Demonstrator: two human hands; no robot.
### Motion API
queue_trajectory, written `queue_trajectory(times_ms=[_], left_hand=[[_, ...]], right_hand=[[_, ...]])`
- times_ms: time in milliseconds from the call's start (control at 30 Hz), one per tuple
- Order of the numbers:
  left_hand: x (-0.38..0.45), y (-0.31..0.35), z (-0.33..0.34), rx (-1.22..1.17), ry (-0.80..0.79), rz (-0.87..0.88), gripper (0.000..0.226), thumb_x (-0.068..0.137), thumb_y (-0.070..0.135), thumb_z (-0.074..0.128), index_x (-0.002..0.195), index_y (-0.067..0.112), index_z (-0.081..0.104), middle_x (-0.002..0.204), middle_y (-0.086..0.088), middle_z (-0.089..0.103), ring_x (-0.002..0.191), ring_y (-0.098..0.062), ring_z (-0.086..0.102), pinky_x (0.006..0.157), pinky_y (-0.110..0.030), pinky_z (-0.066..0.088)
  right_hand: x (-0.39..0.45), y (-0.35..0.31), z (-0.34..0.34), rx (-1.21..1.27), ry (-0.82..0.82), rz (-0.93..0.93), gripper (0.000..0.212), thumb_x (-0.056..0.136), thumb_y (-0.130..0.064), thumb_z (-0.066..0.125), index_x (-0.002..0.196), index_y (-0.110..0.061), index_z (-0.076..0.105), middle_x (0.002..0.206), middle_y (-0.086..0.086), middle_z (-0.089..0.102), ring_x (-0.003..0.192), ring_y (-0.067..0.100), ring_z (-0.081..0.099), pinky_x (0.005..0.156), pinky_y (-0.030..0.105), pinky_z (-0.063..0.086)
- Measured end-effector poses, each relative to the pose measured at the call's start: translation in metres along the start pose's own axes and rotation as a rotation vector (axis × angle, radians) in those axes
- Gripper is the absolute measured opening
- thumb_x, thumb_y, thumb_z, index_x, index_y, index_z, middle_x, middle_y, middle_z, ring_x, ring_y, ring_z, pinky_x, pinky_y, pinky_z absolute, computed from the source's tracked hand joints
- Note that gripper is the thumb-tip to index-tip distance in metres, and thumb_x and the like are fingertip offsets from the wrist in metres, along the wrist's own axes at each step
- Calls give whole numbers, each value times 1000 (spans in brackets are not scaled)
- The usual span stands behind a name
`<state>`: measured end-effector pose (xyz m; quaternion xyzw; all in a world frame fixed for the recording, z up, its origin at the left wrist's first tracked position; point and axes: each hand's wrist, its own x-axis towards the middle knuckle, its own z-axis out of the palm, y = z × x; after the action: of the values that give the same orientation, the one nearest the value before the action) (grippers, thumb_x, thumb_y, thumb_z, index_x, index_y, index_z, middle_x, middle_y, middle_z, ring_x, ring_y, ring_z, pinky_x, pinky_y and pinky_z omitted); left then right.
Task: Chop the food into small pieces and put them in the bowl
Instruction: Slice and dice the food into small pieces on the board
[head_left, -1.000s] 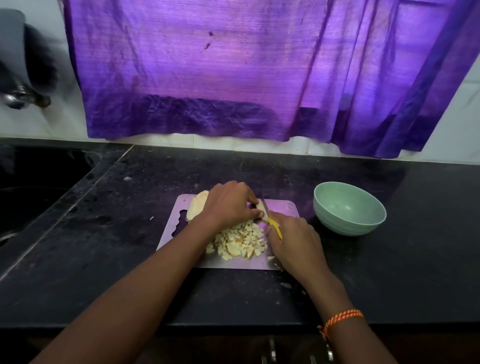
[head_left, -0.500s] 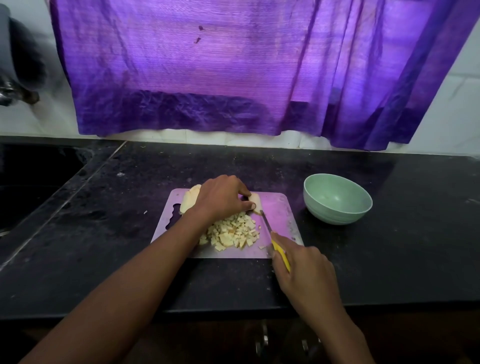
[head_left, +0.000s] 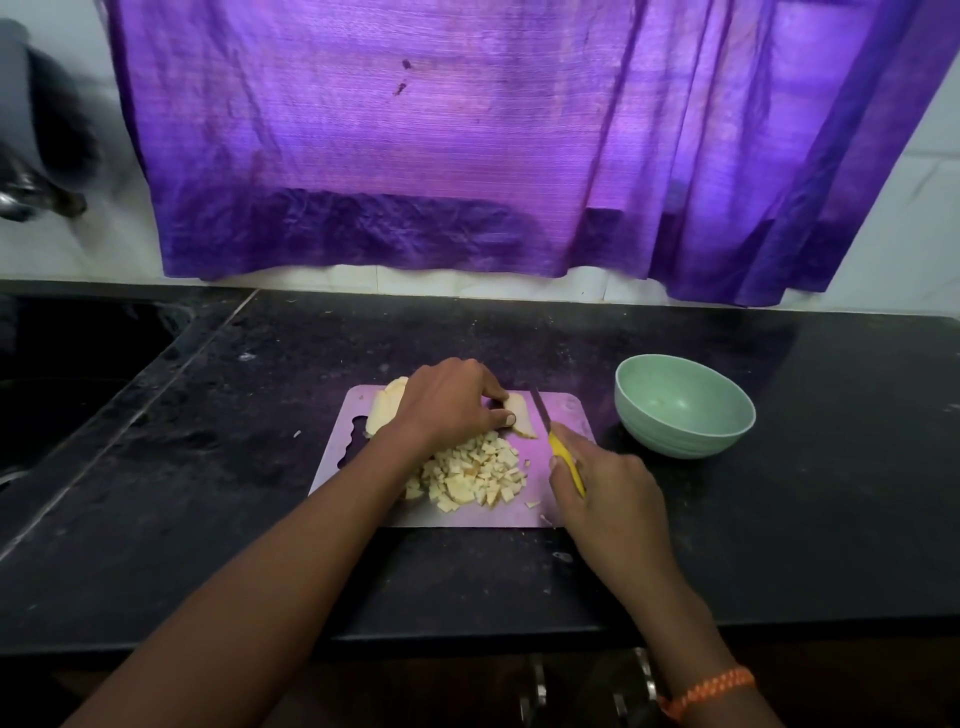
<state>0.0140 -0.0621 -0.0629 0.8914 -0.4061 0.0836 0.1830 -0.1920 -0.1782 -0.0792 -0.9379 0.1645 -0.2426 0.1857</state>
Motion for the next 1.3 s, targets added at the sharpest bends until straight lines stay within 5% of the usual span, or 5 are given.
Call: queue_trajectory(times_ms=[300, 633, 833, 1300], left_hand=[[1, -1, 3, -20, 20, -26, 35, 89, 55, 79, 114, 30, 84, 118, 16, 77, 103, -12, 69, 81, -40, 59], [1, 0, 10, -42, 23, -109, 36, 87, 57, 81, 112, 31, 83, 109, 11, 73, 113, -19, 56, 85, -42, 39], [0, 3, 9, -34, 10, -145, 35, 88, 56, 81, 112, 30, 82, 111, 9, 73, 113, -18, 56, 98, -49, 45], [2, 1, 9, 12, 53, -114, 36, 89, 57, 79, 114, 32, 82, 109, 12, 76, 108, -16, 62, 87, -43, 45]], right_hand=[[32, -10, 19, -65, -35, -39, 26, 102, -34, 49, 123, -31, 64, 84, -2, 62, 77, 24, 61, 60, 32, 40], [27, -10, 16, -113, -146, -62, 38, 106, -41, 41, 142, -36, 53, 106, -1, 70, 95, 24, 63, 76, 39, 51], [-4, -5, 3, -120, -150, -39, 47, 104, -45, 40, 151, -42, 43, 103, 0, 69, 90, 22, 63, 70, 36, 45], [-5, 9, -2, 83, -7, 14, 49, 97, -44, 49, 145, -40, 55, 100, 2, 75, 85, 22, 65, 75, 39, 55]])
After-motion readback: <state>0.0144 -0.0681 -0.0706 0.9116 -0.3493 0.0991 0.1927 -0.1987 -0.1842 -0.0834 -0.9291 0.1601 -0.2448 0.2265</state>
